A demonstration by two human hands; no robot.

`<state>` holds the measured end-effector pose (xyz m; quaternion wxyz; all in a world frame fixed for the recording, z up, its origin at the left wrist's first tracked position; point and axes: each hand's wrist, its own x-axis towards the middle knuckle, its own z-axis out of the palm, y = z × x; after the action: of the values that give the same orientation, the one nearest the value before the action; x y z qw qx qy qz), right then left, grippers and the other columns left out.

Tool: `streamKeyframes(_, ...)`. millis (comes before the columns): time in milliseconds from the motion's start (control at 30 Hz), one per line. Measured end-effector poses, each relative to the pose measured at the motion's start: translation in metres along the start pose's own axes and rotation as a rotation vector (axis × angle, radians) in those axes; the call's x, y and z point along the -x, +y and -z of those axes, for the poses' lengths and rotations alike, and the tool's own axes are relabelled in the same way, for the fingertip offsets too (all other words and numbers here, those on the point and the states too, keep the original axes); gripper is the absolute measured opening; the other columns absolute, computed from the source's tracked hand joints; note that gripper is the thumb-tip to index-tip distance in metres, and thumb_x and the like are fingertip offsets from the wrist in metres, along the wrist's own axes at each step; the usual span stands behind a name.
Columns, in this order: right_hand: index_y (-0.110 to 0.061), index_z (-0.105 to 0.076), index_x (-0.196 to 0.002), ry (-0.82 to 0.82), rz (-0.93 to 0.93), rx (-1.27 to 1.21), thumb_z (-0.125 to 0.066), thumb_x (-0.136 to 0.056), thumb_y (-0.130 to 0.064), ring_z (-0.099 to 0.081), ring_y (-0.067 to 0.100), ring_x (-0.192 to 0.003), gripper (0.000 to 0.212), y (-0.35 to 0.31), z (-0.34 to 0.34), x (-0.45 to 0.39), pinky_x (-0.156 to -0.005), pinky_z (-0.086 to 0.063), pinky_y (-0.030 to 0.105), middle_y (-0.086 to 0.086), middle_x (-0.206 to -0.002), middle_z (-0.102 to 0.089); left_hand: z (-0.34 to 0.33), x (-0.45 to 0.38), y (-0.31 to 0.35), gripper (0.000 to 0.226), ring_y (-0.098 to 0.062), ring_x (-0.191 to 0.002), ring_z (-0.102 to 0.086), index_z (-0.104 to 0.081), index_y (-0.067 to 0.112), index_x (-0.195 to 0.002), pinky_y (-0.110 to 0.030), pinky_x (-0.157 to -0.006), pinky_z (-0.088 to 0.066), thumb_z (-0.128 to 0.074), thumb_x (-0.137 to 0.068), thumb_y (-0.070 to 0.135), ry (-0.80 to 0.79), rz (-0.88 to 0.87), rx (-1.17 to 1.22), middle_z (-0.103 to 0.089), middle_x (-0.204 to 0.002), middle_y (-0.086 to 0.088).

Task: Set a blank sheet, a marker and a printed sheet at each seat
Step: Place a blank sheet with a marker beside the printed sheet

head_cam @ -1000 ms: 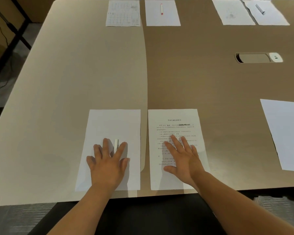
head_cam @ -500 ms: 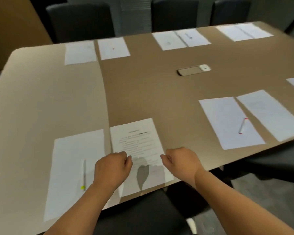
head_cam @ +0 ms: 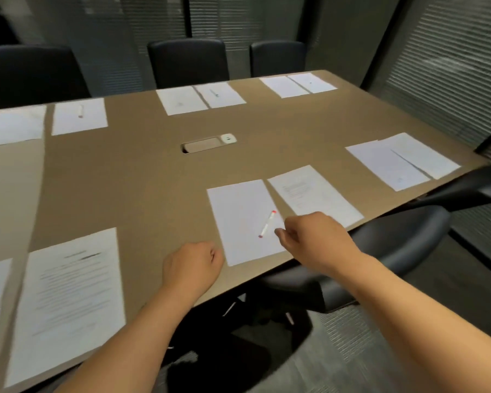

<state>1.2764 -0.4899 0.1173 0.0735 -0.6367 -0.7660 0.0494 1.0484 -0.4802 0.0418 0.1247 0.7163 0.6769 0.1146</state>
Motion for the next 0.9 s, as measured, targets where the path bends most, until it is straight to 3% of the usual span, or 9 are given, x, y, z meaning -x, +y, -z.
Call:
streamKeyframes(167, -0.015, -0.040, -0.061, 0.018, -0.010, -0.001, -0.049, -0.095, -0.040, -0.045, 0.028, -0.062, 0.043, 0.083, 0.013, 0.003, -0.051, -0.027, 0.032, 0.003, -0.058, -0.049, -0.018, -0.023, 0.080, 0.043, -0.024, -0.060, -0.048, -0.037, 0.017, -0.058, -0.028, -0.055, -0.037, -0.042, -0.093, 0.042, -0.005, -0.036, 0.033, -0.047, -0.057, 0.002)
streamKeyframes(267, -0.016, -0.038, -0.061, -0.007, -0.015, 0.001, -0.048, -0.095, -0.041, -0.043, 0.027, -0.062, 0.043, 0.110, 0.010, -0.006, -0.053, -0.028, 0.032, 0.000, -0.058, -0.046, -0.025, -0.049, 0.110, 0.042, -0.026, -0.060, -0.046, -0.038, 0.015, -0.059, -0.029, -0.056, -0.036, -0.042, -0.093, 0.039, 0.007, -0.036, 0.024, -0.048, -0.057, 0.001)
streamKeyframes(400, -0.018, -0.036, -0.060, -0.063, -0.013, 0.004, -0.047, -0.096, -0.040, -0.043, 0.027, -0.059, 0.043, 0.143, 0.002, -0.028, -0.045, -0.022, 0.030, 0.000, -0.055, -0.043, -0.045, -0.092, 0.141, 0.043, -0.022, -0.052, -0.039, -0.037, 0.016, -0.057, -0.027, -0.050, -0.029, -0.040, -0.094, 0.037, 0.005, -0.057, 0.038, -0.044, -0.053, 0.003)
streamKeyframes(567, -0.018, -0.035, -0.060, -0.136, -0.058, -0.006, -0.046, -0.096, -0.038, -0.037, 0.019, -0.051, 0.043, 0.189, -0.008, -0.057, -0.047, -0.026, 0.032, -0.001, -0.054, -0.043, -0.080, -0.149, 0.171, 0.038, -0.018, -0.050, -0.035, -0.034, 0.017, -0.056, -0.025, -0.049, -0.026, -0.042, -0.091, 0.029, -0.049, -0.034, 0.083, -0.041, -0.053, 0.003)
streamKeyframes(667, -0.019, -0.034, -0.061, -0.202, -0.039, 0.020, -0.046, -0.096, -0.038, -0.041, 0.024, -0.057, 0.042, 0.213, -0.013, -0.075, -0.045, -0.023, 0.030, -0.002, -0.055, -0.041, -0.093, -0.162, 0.180, 0.037, -0.020, -0.054, -0.040, -0.033, 0.018, -0.057, -0.025, -0.051, -0.028, -0.041, -0.091, 0.027, -0.084, -0.012, 0.088, -0.044, -0.056, 0.003)
streamKeyframes(800, -0.021, -0.036, -0.063, -0.270, -0.005, 0.004, -0.046, -0.097, -0.038, -0.044, 0.022, -0.059, 0.039, 0.235, -0.025, -0.103, -0.046, -0.024, 0.028, -0.004, -0.057, -0.042, -0.105, -0.171, 0.173, 0.031, -0.021, -0.062, -0.051, -0.042, 0.016, -0.067, -0.027, -0.054, -0.034, -0.042, -0.095, 0.031, -0.097, 0.024, 0.043, -0.051, -0.065, 0.002)
streamKeyframes(900, -0.019, -0.044, -0.074, -0.339, 0.048, -0.014, -0.048, -0.096, -0.038, -0.050, 0.021, -0.068, 0.029, 0.251, -0.041, -0.126, -0.053, -0.033, 0.030, -0.004, -0.068, -0.050, -0.113, -0.179, 0.170, 0.024, -0.024, -0.081, -0.058, -0.055, 0.015, -0.087, -0.033, -0.067, -0.045, -0.044, -0.096, 0.035, -0.102, 0.068, -0.005, -0.060, -0.085, -0.001)
